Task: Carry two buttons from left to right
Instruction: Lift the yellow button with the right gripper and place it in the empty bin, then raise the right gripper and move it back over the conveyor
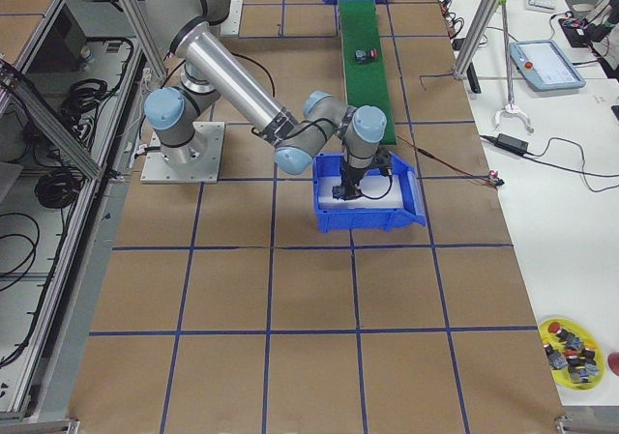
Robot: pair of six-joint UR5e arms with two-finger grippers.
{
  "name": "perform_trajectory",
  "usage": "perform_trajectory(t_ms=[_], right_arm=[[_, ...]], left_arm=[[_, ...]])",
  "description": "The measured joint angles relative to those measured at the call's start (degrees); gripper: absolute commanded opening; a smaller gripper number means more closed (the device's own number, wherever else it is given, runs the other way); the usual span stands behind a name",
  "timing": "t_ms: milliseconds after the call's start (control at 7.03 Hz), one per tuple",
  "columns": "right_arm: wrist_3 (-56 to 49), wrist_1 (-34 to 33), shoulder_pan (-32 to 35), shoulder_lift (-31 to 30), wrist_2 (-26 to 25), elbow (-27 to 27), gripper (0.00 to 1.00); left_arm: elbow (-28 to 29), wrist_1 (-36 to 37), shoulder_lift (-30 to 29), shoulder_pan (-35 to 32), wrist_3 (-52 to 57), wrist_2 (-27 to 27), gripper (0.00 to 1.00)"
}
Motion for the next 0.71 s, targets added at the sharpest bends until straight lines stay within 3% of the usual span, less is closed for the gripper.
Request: perform_trajectory(t_ms=[142,711], right_arm=[[0.16,-0.02,0.00,0.37,0.08,0.28,1.00],[0.29,0.21,0.00,0.40,0.07,-0.08,1.00]], left_arm=[[-0.02,0.00,0.00,0.01,0.05,0.00,1.00],[0.06,0.00,0.00,0.03,0.10,0.01,1.00]])
